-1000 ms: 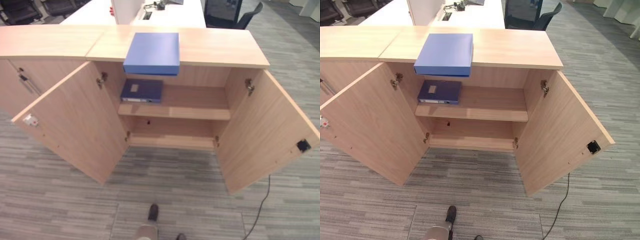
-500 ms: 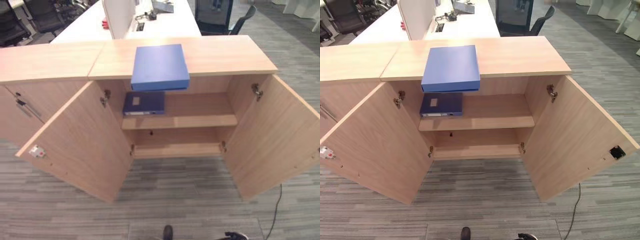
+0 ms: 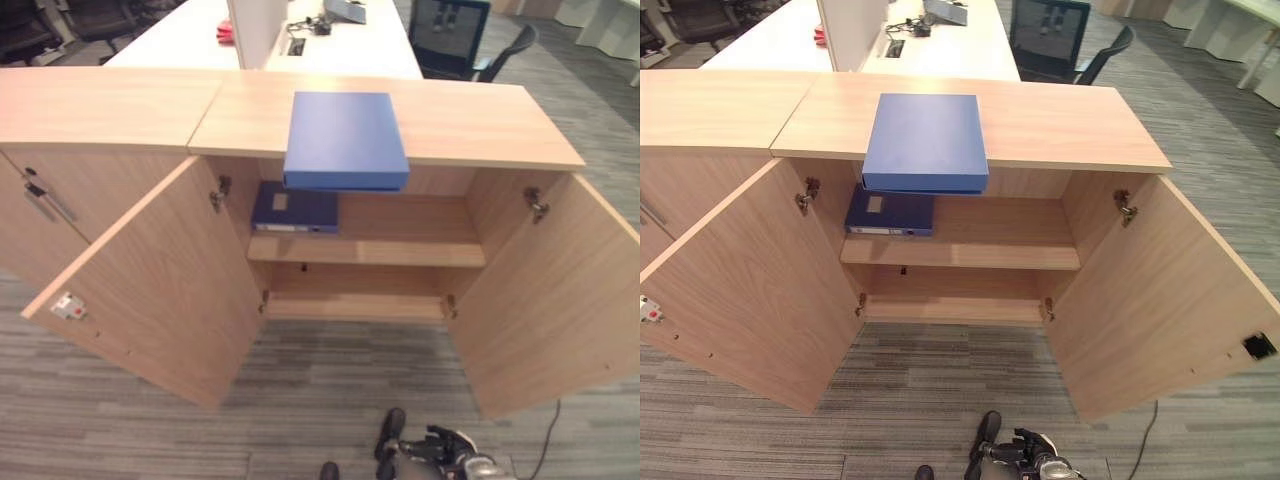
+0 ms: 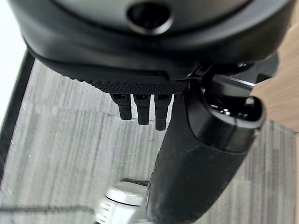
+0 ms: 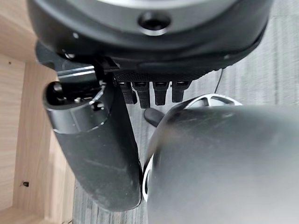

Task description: Put the empty folder in the office cabinet

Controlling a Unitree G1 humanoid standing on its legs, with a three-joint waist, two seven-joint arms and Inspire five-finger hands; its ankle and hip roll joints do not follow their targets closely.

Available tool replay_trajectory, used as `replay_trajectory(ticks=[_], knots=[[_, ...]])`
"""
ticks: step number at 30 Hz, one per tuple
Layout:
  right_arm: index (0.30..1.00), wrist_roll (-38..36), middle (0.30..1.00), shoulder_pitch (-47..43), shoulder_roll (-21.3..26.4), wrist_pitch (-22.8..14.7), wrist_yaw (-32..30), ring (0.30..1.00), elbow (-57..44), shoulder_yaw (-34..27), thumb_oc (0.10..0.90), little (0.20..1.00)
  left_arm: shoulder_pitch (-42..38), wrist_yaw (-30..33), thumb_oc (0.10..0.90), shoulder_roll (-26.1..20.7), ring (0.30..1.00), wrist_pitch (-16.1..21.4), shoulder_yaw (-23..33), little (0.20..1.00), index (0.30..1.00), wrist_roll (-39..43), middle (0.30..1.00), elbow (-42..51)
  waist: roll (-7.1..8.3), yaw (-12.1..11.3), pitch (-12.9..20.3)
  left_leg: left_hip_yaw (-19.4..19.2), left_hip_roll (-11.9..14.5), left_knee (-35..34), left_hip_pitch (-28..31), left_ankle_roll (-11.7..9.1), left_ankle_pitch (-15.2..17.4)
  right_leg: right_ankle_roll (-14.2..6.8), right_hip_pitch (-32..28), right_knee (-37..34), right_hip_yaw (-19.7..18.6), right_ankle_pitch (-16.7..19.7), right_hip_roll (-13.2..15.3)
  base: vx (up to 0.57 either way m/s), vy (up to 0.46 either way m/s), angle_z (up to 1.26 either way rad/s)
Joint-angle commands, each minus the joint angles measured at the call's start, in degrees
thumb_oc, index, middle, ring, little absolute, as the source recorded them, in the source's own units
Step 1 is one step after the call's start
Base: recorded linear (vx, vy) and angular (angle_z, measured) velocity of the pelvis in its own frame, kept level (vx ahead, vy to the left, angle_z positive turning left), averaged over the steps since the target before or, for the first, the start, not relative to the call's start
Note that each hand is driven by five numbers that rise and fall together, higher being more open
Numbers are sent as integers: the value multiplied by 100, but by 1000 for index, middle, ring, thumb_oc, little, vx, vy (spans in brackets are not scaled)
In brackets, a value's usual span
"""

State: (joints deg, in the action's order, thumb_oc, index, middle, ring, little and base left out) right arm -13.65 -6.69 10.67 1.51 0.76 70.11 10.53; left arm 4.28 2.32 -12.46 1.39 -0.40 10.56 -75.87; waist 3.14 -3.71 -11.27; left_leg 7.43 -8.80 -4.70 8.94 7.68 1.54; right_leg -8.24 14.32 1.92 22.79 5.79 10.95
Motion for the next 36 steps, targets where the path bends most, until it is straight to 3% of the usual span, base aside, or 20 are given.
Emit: replay_trajectory(ticks=[1,5,6,9,18,26,28,32,33,34,35,36], knots=[[900,-102,900,163,469,37,-181,900,348,112,800,900,65,148,800,-102,900,24,-13,900,900,-89,900,-115,-65,39,-40,-143,225,-30,293,-596,535,13,-84,-273,-25,806,-194,367,-182,48],[900,-208,900,205,545,13,-234,900,398,25,800,900,-6,166,800,-84,900,35,-81,900,900,-14,900,-69,-162,126,-66,-58,433,-30,280,-641,604,128,85,42,-19,589,-182,200,-117,32],[900,-296,900,191,618,0,-278,900,419,-30,800,900,-119,198,800,-89,900,56,-161,900,900,27,900,-35,-233,148,-164,-77,583,0,213,-683,647,188,242,307,-45,440,-217,137,-116,23],[900,-382,900,113,720,-1,-364,900,431,-78,800,900,-361,286,800,-129,900,114,-302,900,900,219,900,176,-249,215,-350,-73,761,129,-45,-785,649,271,486,659,-5,212,-146,127,-144,25],[900,-632,900,-36,775,-29,-484,900,290,-70,800,900,-670,464,800,-151,900,228,-518,900,900,610,900,729,-277,303,-655,-22,1000,167,-280,-881,579,382,917,1276,77,-167,-91,61,-85,13],[900,-580,900,-12,769,-30,-460,900,150,-6,800,900,-667,410,800,-117,900,212,-606,900,900,498,900,783,-368,370,-527,-117,1066,71,-171,-949,411,394,902,1229,84,-153,-204,33,-26,2],[900,-508,900,12,751,-20,-421,900,137,64,800,900,-632,394,800,-127,900,210,-587,900,900,457,900,745,-378,359,-483,-153,1080,284,-181,-962,345,426,816,1193,63,-167,-240,47,-37,-4],[900,-411,900,57,735,-5,-395,900,194,72,800,900,-507,364,800,-128,900,198,-499,900,900,457,900,730,-355,305,-476,-343,1121,1188,-457,-1182,-22,523,322,864,-16,-301,-328,28,-58,-1],[900,-388,900,69,738,1,-377,900,225,93,800,900,-481,338,800,-111,900,170,-474,900,900,481,900,737,-257,210,-562,-430,999,2158,-903,-1239,-275,634,-16,640,-56,-371,-402,41,-136,6],[900,-369,900,71,748,0,-380,900,220,92,800,900,-479,341,800,-109,900,170,-454,900,900,512,900,728,-203,183,-609,-527,1006,2567,-1114,-1223,-391,691,-131,597,-57,-409,-399,61,-164,-15],[900,-389,900,68,814,16,-408,900,230,30,800,900,-463,351,800,-98,900,172,-449,900,900,556,900,758,-91,142,-679,-1042,1355,2963,-1693,-1102,-312,713,-372,538,-68,-519,-242,82,-78,-23],[900,-391,900,58,829,23,-418,900,229,12,800,900,-450,346,800,-93,900,165,-465,900,900,536,900,781,-34,104,-669,-1117,1371,2756,-1871,-1054,-119,658,-474,490,-107,-513,-169,135,-13,-19]])
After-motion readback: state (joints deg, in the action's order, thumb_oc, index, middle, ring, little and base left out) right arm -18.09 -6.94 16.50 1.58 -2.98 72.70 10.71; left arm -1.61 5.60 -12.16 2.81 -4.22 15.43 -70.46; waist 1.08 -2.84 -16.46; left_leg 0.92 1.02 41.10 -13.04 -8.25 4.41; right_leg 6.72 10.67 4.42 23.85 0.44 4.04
